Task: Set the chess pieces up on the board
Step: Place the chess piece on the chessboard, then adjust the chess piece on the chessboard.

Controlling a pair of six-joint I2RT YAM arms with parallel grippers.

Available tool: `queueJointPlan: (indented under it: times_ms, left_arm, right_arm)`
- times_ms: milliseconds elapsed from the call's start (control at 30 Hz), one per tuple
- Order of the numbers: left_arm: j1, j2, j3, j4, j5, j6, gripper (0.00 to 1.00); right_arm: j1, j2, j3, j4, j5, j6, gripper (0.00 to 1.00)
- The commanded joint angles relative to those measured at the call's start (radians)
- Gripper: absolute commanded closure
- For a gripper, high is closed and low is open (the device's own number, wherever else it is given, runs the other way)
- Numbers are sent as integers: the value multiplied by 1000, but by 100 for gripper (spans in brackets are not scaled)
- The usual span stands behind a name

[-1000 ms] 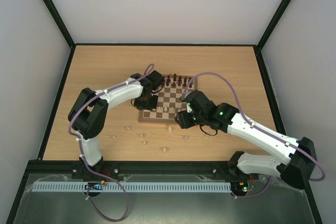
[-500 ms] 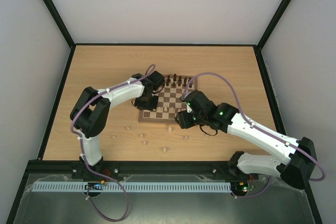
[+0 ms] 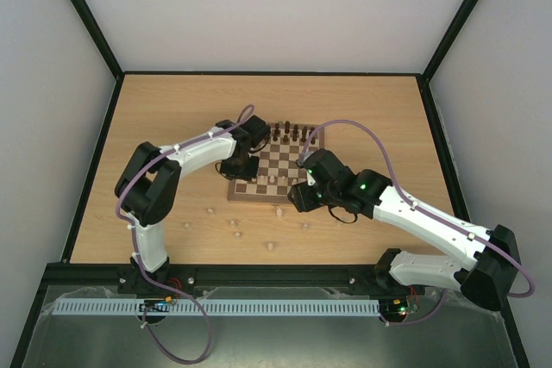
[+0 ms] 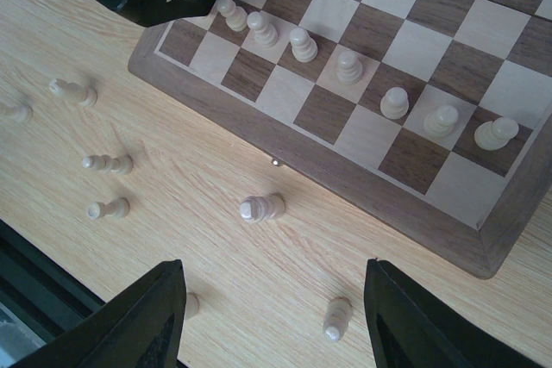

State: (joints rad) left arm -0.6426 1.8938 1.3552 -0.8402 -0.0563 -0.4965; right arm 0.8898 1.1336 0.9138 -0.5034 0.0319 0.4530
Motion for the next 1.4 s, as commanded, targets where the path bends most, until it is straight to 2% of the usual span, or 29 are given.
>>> queueJointPlan:
  times_ms: [0, 133, 300, 367, 500, 633, 800, 933, 1100, 1133, 1233, 1367]
  left_arm:
    - [7, -22, 23, -15, 7, 6, 70]
    - [7, -41, 38, -23, 7, 7, 68]
    - [5, -143, 42, -19, -3, 21, 47]
    - [6, -221, 21, 2, -11, 32, 37]
    - [6, -392, -55, 61, -23, 33, 24]
    - [5, -551, -171, 147, 6, 3, 1]
    - [3, -703, -328, 265, 86, -39, 0]
    - [3, -789, -406, 319, 125, -46, 0]
    - [3, -829, -441, 316, 125, -21, 1]
    - [3, -833, -445, 315, 124, -15, 1]
    - [4, -842, -465, 315, 118, -2, 1]
    - [5, -851, -479, 320, 122, 5, 1]
  right_arm:
    - [2, 6, -13, -38, 13, 1, 43]
    - [3, 5, -12, -38, 16, 1, 43]
    - [1, 9, -14, -40, 34, 6, 42]
    - [2, 18, -10, -43, 47, 12, 35]
    - [1, 57, -1, -45, 72, 25, 23]
    - [-7, 109, 3, -41, 113, 69, 1]
    - [-24, 145, -8, -40, 191, 171, 1]
    - [-62, 136, -66, -7, 193, 253, 1]
    - [-111, 151, -140, 61, 145, 303, 50]
    - [-113, 159, -142, 72, 137, 305, 57]
    - [-113, 199, -110, 73, 129, 303, 71]
    - [-113, 267, -29, 47, 157, 278, 75]
